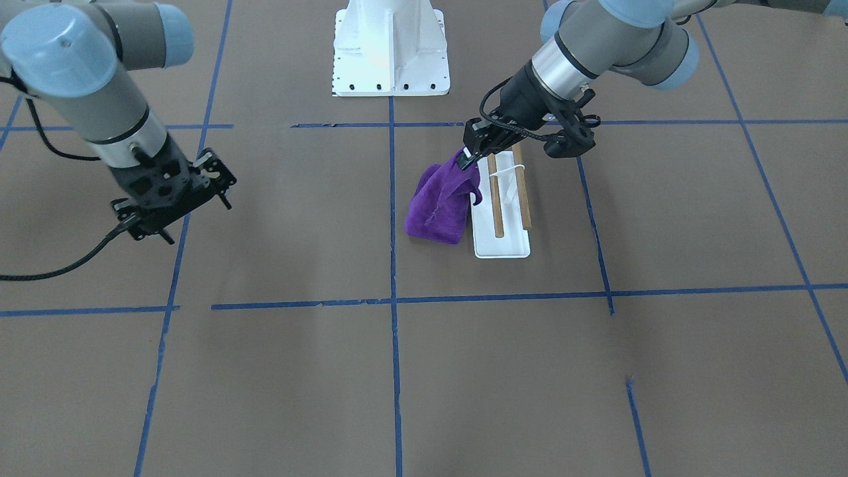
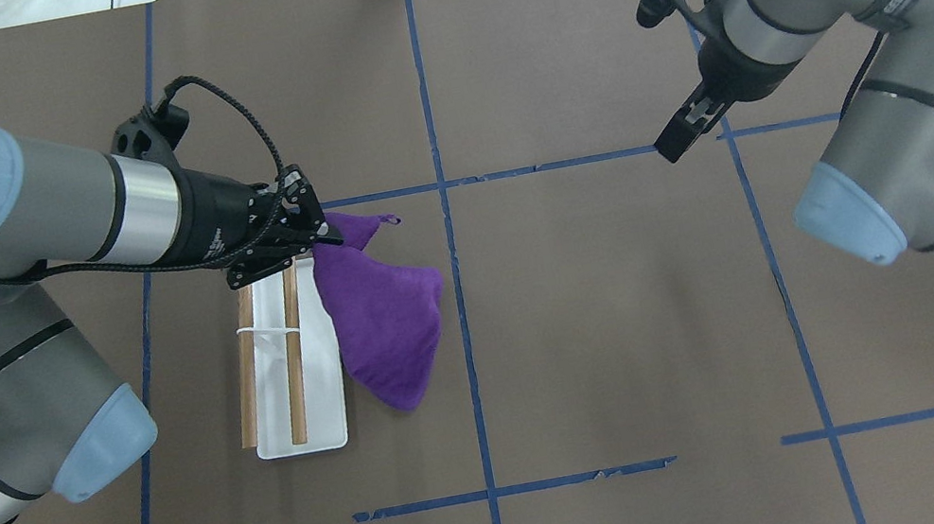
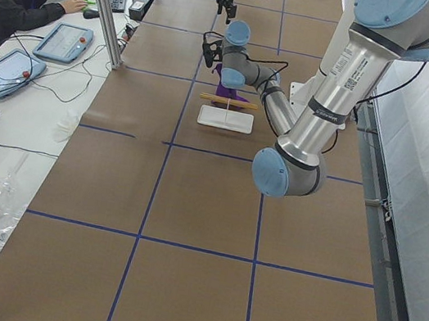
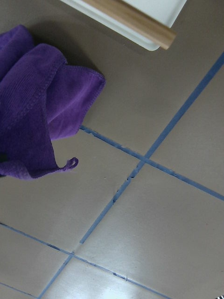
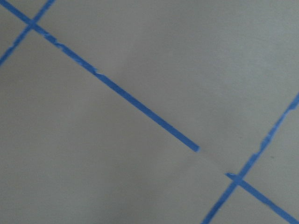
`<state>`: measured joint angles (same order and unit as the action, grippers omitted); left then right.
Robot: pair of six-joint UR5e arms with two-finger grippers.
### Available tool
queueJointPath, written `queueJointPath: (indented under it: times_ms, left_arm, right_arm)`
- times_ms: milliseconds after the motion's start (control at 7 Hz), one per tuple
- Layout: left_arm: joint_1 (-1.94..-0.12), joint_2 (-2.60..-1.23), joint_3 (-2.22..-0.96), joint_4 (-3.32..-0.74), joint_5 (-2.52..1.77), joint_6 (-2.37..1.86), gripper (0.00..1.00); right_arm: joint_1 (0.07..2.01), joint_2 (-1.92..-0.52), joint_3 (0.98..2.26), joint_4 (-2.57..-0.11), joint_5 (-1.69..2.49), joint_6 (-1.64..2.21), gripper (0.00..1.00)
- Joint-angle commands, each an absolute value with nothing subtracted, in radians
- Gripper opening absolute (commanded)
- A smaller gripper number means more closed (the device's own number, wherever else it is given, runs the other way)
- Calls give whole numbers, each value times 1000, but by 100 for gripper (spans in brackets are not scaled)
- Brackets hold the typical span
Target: Hang towel on rack
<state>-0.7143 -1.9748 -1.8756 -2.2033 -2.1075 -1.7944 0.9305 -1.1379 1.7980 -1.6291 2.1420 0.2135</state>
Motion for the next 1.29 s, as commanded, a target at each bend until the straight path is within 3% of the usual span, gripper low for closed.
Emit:
queueJointPath:
  times_ms: [0, 429, 1000, 1143]
  left_arm:
    - [-773, -1851, -1920, -2203, -2129, -1656, 0]
    - [-818, -1685, -1918, -2212, -2128, -1412, 0]
    - [-818, -1637, -1896, -2214, -2114, -1304, 0]
    - [-813, -1647, -1894, -2212, -2112, -1304, 99]
  right_arm:
    - [1125, -1138, 1557, -1628, 2226, -138, 100]
    - [1310, -1143, 1353, -1628, 2244, -502, 100]
    - [1394, -1192, 1316, -1621, 2287, -529, 100]
    - [1396, -1206, 1316, -1621, 2284, -525, 100]
